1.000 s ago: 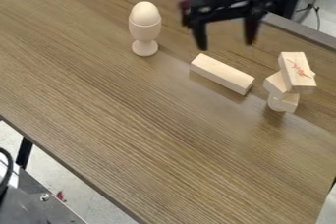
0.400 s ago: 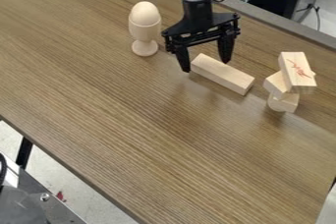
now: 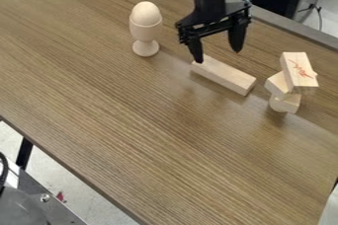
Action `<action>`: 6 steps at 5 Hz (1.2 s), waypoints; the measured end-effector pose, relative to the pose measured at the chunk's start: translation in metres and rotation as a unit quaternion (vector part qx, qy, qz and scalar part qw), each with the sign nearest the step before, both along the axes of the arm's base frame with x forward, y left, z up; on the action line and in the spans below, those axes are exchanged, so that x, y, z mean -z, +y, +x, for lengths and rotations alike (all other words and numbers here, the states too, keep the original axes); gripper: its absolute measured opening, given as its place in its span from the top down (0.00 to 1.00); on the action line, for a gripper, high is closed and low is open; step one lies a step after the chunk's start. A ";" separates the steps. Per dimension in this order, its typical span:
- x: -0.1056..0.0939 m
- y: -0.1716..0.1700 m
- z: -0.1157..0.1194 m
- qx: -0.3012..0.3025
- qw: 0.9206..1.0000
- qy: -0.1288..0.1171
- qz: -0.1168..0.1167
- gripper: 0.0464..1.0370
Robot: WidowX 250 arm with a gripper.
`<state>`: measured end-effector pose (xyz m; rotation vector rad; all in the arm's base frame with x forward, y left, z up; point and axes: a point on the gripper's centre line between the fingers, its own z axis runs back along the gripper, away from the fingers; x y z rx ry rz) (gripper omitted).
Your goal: Put the rectangle on top of other rectangle tower
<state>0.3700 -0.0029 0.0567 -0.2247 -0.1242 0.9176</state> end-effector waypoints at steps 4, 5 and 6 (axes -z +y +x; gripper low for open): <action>0.009 0.006 -0.005 -0.185 0.979 0.083 -0.005 0.04; 0.013 -0.002 -0.001 -0.182 0.980 0.078 -0.013 0.04; 0.013 -0.008 0.003 -0.184 0.980 0.069 -0.024 0.04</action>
